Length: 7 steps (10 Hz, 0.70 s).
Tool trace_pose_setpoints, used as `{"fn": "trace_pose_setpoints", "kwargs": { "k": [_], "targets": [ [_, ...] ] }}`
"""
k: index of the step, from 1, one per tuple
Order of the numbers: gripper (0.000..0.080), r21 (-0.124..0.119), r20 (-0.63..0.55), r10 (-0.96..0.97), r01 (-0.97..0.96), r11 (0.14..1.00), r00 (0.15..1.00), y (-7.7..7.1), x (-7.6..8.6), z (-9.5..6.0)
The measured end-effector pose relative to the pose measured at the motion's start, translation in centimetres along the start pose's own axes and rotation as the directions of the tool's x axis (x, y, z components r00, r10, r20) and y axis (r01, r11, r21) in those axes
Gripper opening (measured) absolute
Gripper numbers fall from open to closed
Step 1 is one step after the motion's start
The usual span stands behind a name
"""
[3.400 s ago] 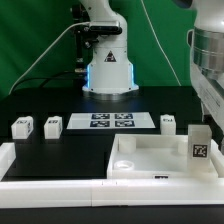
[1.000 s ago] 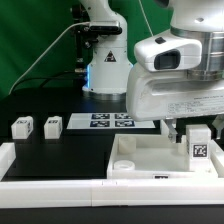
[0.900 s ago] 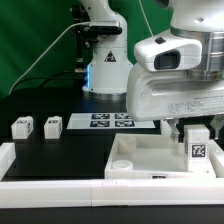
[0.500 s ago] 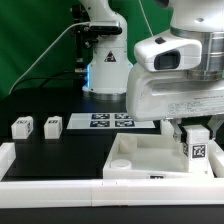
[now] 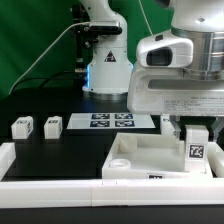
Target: Assemble one leg
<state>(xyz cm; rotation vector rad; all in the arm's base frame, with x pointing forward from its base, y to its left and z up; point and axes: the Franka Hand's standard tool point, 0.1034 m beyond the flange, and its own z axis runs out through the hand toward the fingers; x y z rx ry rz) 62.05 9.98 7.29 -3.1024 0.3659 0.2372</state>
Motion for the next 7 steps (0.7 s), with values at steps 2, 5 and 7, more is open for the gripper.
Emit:
{"fn": "trace_pose_setpoints", "kwargs": {
  "k": [2, 5, 7],
  "targets": [
    [0.0294, 0.012, 0.002, 0.215, -0.215, 0.977, 0.977, -0.3, 0.0, 0.0],
    [0.0294, 0.02, -0.004, 0.512, -0.511, 0.859, 0.859, -1.1, 0.0, -0.1],
    [0.0294, 0.024, -0.003, 0.697, -0.696, 0.717, 0.717, -2.0, -0.3, -0.2]
  ]
}}
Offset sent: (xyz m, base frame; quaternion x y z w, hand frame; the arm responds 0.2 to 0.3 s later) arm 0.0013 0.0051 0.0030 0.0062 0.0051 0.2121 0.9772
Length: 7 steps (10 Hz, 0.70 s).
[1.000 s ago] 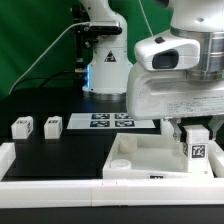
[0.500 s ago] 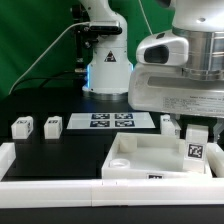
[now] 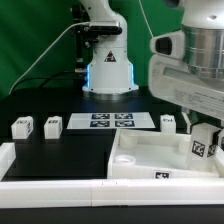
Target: Assemble one leg
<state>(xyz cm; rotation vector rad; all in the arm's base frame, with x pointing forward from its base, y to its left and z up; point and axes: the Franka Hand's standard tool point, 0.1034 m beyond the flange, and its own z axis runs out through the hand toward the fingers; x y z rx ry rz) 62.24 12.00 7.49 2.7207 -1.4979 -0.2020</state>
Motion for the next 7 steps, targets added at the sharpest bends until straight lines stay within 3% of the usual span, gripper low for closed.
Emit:
{"fn": "trace_pose_setpoints", "kwargs": {
  "k": [3, 7],
  "targets": [
    [0.0294, 0.011, -0.002, 0.247, -0.247, 0.969, 0.969, -0.38, -0.25, -0.11],
    [0.0294, 0.021, 0.014, 0.575, -0.575, 0.818, 0.818, -0.86, -0.75, -0.21]
  ]
}}
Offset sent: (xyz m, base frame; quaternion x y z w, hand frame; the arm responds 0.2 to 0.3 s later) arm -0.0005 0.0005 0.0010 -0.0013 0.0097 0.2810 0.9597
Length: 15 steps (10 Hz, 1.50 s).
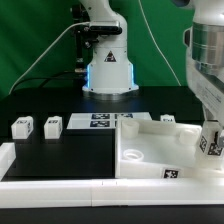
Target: Assemble one leg
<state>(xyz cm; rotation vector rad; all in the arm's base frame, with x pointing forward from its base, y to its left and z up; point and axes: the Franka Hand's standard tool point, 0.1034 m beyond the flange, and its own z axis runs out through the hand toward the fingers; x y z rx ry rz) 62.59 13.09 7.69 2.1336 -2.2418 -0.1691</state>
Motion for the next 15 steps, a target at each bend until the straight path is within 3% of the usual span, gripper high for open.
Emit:
{"fn": "trace_pose_setpoints", "kwargs": {
  "k": [2, 5, 6, 7, 10, 15],
  "targets": [
    [0.0294, 0.006, 0.001, 0.135, -0.135, 0.991, 0.991, -0.13, 0.02, -0.04],
    [0.0294, 0.002, 0.017, 0.178, -0.179, 0.984, 0.984, -0.04, -0.34, 0.02],
    [0.0483, 0.002, 0.019, 0.126, -0.126, 0.992, 0.992, 0.02, -0.55, 0.08],
    [0.0593, 0.001, 0.019, 0.125, -0.125, 0.992, 0.992, 0.04, -0.57, 0.11],
    [0.0646, 0.001, 0.019, 0.116, -0.116, 0.993, 0.993, 0.08, -0.69, 0.16],
    [0.0649, 0.0, 0.018, 0.103, -0.103, 0.995, 0.995, 0.13, -0.81, 0.22]
  ]
}}
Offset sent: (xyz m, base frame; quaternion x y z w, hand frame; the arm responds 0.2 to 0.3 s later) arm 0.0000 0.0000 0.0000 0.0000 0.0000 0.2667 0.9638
